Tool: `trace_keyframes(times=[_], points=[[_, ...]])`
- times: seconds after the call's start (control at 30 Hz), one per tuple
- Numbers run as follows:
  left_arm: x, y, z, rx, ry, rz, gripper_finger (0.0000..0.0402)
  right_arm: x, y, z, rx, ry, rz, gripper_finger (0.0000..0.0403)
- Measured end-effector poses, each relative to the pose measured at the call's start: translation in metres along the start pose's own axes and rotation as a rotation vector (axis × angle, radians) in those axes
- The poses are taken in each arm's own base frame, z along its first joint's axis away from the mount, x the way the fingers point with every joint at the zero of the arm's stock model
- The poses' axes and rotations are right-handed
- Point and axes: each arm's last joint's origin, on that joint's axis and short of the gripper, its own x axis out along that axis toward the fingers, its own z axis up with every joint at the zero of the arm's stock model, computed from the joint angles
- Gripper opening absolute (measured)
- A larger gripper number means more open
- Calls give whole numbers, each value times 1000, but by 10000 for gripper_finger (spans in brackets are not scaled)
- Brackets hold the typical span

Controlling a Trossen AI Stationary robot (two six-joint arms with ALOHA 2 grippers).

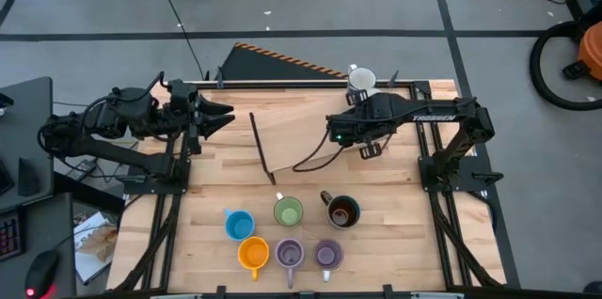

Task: Place coffee mugs
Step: Put the light blue mug on the shelf

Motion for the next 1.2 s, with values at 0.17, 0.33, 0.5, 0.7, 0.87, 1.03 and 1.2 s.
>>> trace_keyframes(times=[0.17, 0.33, 0.5, 0.7, 0.87, 1.03, 1.2], points=[[0, 0, 0, 1, 1, 1, 151, -8, 7, -9, 1, -21, -24, 148], [0, 0, 0, 4, 3, 2, 151, -13, 11, -13, 20, -37, -23, 148], [0, 0, 0, 4, 3, 2, 151, -11, 18, -17, -1, -34, -20, 148], [0, 0, -1, 0, 14, -19, 151, -8, 22, -27, 12, -17, -24, 148], [0, 0, -1, -1, 15, -22, 151, -13, 20, -39, 54, -33, -54, 148], [0, 0, -1, -1, 16, -22, 151, -23, 19, -52, 77, -74, -59, 148], [0, 0, -1, 2, 15, -22, 151, -48, 17, -64, 143, -184, -63, 148]])
